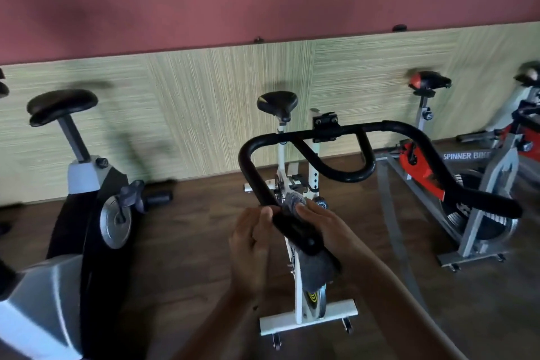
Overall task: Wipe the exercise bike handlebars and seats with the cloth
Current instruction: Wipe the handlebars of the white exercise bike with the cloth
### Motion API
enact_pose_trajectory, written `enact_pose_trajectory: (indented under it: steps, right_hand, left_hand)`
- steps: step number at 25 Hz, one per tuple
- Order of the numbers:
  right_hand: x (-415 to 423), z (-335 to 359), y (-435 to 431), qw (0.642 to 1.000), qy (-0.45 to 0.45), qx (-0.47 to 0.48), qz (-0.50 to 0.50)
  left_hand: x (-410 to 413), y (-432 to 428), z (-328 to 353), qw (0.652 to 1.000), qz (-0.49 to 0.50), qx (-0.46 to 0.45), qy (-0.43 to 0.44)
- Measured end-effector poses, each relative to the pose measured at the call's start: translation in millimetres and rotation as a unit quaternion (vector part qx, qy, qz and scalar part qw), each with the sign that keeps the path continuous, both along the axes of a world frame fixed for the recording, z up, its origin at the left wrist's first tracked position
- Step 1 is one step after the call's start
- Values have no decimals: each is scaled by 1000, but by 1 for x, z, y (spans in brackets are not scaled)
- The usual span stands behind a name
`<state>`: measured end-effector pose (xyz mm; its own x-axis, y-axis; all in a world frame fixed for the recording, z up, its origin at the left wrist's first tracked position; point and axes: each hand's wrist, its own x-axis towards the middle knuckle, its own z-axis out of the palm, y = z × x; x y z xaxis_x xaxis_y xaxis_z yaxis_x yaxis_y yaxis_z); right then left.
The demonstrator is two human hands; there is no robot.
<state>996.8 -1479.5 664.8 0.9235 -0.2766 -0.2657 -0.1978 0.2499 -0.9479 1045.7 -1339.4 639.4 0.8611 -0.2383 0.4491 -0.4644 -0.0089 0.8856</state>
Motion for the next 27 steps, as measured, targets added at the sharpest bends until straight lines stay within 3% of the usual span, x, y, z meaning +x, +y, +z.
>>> enact_pose_trajectory:
  steps: [5, 9, 12, 17, 24, 27]
  right_hand:
    - [29, 12, -29, 993, 29, -96, -57]
    - [60, 32, -52, 972, 40, -187, -137]
    - [77, 58, -66, 922, 89, -353, -136]
    - [131, 72, -88, 842, 50, -530, -89]
    - [190, 18, -97, 751, 74, -657, -12]
    - [199, 0, -99, 740, 76, -668, 22]
  left_hand:
    - [79, -12, 13, 997, -25, 65, 33]
    - [146, -33, 23, 987, -46, 149, -39]
    - [181, -58, 25, 973, -50, 205, -92]
    - [223, -93, 15, 933, -43, 332, -132]
    - [218, -103, 5, 909, -37, 397, -125]
    - [221, -101, 3, 910, -41, 393, -124]
